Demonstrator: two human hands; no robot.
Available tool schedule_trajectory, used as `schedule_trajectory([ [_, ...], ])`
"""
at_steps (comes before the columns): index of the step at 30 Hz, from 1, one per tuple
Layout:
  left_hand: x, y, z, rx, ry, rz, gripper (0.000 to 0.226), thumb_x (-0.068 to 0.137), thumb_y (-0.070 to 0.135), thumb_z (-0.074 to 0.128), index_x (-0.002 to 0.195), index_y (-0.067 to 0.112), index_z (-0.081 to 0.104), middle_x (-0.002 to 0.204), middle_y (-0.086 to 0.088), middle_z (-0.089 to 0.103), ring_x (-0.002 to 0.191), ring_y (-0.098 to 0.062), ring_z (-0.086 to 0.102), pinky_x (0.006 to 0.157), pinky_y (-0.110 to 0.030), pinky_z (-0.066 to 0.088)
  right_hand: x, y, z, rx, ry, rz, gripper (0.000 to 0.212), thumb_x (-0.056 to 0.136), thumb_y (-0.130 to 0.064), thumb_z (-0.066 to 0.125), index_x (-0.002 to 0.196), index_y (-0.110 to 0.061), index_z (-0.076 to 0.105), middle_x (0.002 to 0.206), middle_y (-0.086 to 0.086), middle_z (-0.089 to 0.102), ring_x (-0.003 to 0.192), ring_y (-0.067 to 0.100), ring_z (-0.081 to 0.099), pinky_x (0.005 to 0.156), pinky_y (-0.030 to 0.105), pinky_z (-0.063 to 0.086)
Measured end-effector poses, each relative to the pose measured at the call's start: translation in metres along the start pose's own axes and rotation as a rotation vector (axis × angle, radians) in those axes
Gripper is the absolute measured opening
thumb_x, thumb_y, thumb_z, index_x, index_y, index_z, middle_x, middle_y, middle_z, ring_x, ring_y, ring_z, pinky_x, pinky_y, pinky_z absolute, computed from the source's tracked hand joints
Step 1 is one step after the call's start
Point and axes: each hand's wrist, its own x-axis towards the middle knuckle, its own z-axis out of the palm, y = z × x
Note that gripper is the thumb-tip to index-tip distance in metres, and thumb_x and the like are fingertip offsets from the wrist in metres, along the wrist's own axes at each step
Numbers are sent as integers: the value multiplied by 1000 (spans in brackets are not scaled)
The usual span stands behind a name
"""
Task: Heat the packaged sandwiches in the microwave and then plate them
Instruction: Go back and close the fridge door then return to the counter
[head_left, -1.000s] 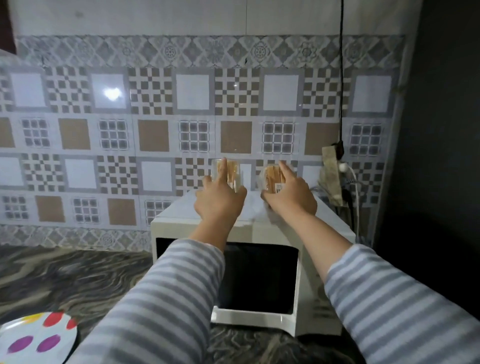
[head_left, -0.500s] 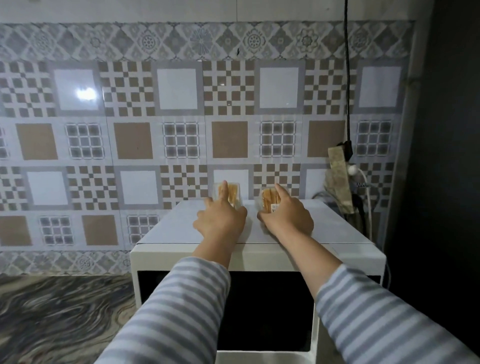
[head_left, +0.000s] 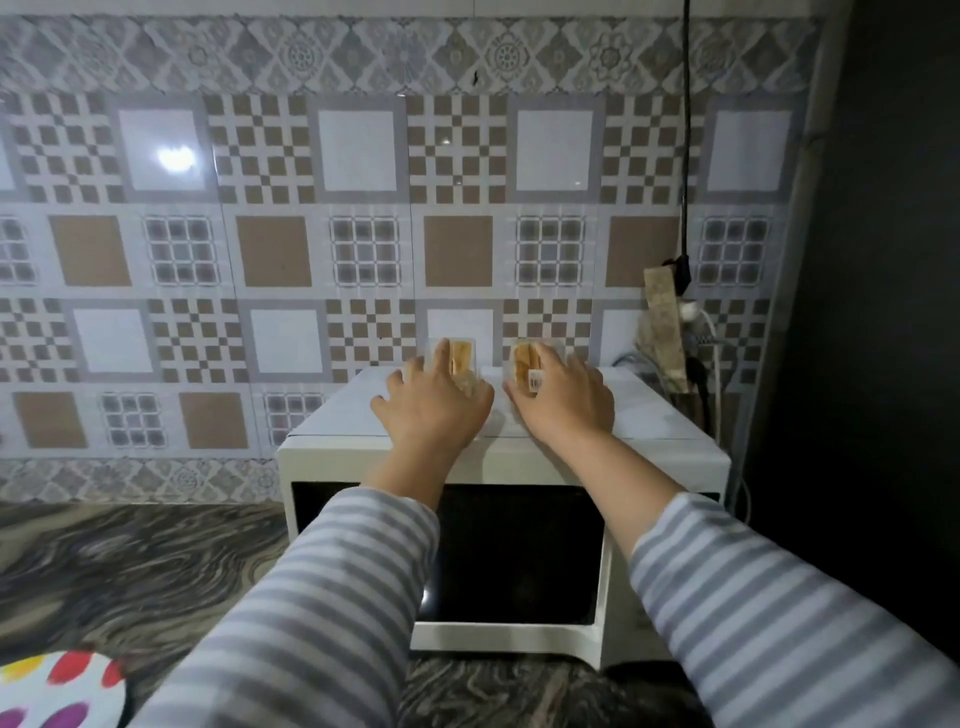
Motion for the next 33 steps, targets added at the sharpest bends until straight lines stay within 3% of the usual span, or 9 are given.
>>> schedule_trajectory([
  [3, -34, -4, -11, 35, -7, 45, 67, 87, 59, 41, 147, 31, 28, 151, -3, 34, 139, -29, 27, 107, -52, 26, -35, 1, -14, -58, 5, -13, 61, 92, -57, 45, 146, -35, 28, 156, 8, 23, 142, 33, 19, 114, 50, 22],
  [11, -156, -40, -33, 24, -102, 176, 61, 86, 57, 47, 140, 29, 42, 142, -2, 46, 134, -26, 36, 103, -46, 32, -176, 16, -27, -113, -126, 62, 49, 94, -54, 45, 135, -29, 48, 139, 4, 47, 130, 30, 39, 109, 52, 29],
  [16, -260, -74, -33, -14, -344, 229, 51, 85, 55, 50, 131, 32, 54, 134, -1, 54, 126, -27, 46, 101, -43, 37, -297, 29, -28, -175, -241, 196, 44, 93, -53, 46, 131, -31, 54, 134, 1, 53, 124, 26, 47, 106, 45, 35],
  [20, -341, -98, -33, -3, -588, 251, 41, 82, 56, 50, 112, 33, 65, 116, 0, 65, 113, -27, 57, 97, -42, 45, -391, 41, -32, -241, -310, 311, 42, 94, -52, 46, 129, -30, 56, 132, 1, 55, 123, 26, 49, 105, 44, 37],
  [25, -427, -100, -40, 4, -759, 331, 37, 86, 53, 48, 112, 34, 65, 117, 1, 64, 109, -27, 58, 95, -43, 46, -494, 65, -59, -186, -478, 400, 41, 97, -46, 45, 134, -29, 54, 136, 3, 53, 122, 26, 51, 96, 36, 46],
  [29, -491, -86, -40, 35, -920, 394, 40, 87, 48, 49, 121, 33, 60, 128, 0, 59, 117, -27, 55, 100, -42, 44, -569, 91, -84, -124, -583, 503, 35, 97, -39, 42, 124, -26, 59, 129, 5, 57, 113, 27, 55, 85, 33, 46],
  [33, -563, -64, -35, 86, -1023, 527, 44, 88, 50, 46, 122, 27, 60, 129, -2, 59, 118, -27, 55, 99, -41, 46, -640, 119, -112, -95, -627, 705, 39, 95, -40, 44, 132, -32, 53, 135, 1, 53, 116, 27, 54, 97, 42, 46],
])
